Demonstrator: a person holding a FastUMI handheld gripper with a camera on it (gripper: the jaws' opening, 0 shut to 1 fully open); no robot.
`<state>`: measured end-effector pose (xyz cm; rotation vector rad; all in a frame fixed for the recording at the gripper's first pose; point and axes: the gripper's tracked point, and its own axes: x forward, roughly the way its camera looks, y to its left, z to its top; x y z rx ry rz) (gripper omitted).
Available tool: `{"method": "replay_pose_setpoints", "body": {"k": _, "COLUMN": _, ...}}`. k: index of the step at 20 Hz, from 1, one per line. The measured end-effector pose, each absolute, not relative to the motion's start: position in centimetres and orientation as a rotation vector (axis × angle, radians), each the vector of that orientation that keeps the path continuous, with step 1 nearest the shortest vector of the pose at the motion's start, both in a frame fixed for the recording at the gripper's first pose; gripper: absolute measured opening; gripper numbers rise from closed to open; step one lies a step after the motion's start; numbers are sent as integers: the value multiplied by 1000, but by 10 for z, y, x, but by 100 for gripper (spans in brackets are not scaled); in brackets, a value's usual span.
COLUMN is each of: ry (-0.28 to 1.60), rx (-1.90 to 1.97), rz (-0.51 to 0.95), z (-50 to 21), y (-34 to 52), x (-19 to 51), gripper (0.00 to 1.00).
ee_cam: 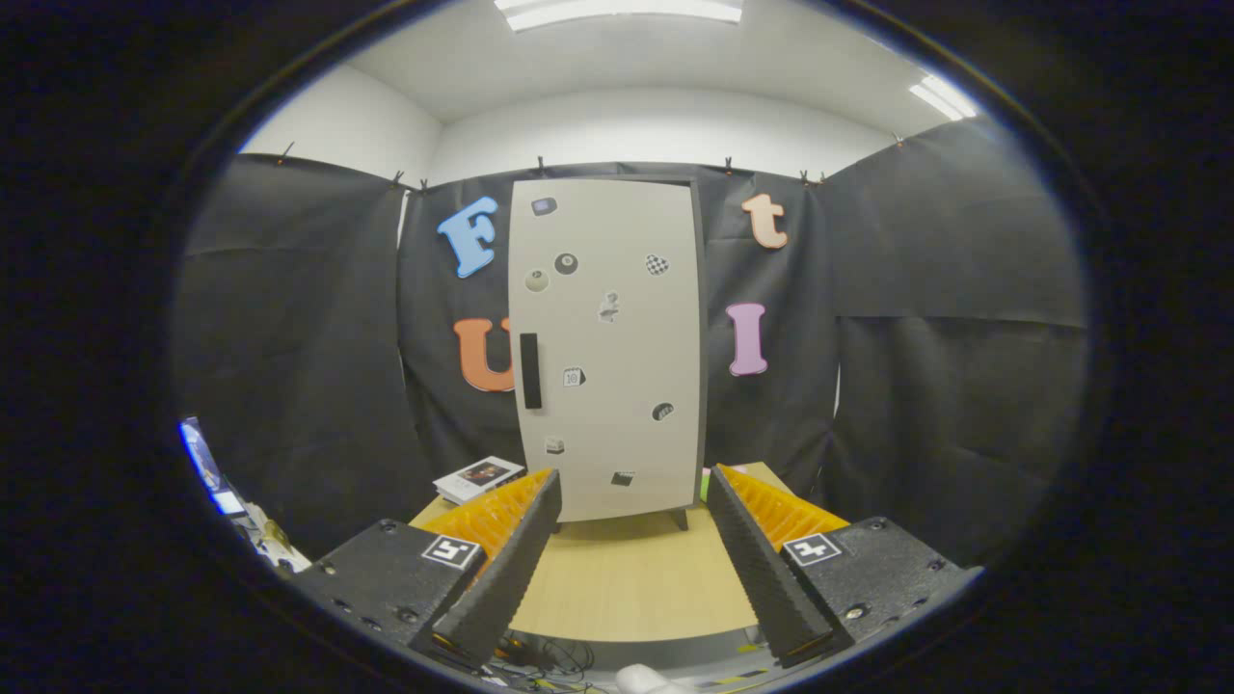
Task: Open the shoe cabinet door, grab the shoes and put them into the shoe cabinet, then close the shoe cabinet door.
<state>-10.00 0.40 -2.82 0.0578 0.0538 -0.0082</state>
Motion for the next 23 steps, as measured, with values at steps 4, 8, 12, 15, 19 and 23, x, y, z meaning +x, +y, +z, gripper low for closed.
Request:
{"method": "replay_pose_setpoints", "body": {"k": 4, "ry": 57, "rx": 60, "rz": -18, "z": -28, "y": 3, "x": -99, "gripper": 99}}
{"method": "replay_pose_setpoints", "body": {"k": 8, "ry": 60, "rx": 55, "rz": -21, "z": -28, "y": 2, "x": -97, "gripper": 99}}
{"method": "replay_pose_setpoints", "body": {"k": 12, "ry": 56, "rx": 60, "rz": -20, "z": -28, "y": 2, "x": -91, "gripper": 99}}
{"method": "replay_pose_setpoints", "body": {"k": 15, "ry": 64, "rx": 62, "rz": -18, "z": -31, "y": 2, "x": -88, "gripper": 99}}
{"method": "replay_pose_setpoints", "body": {"k": 19, "ry": 69, "rx": 68, "rz": -14, "z": -32, "y": 3, "x": -86, "gripper": 99}}
{"method": "replay_pose_setpoints", "body": {"k": 23, "ry": 63, "rx": 72, "rz": -23, "z": -31, "y": 0, "x": -82, "gripper": 99}}
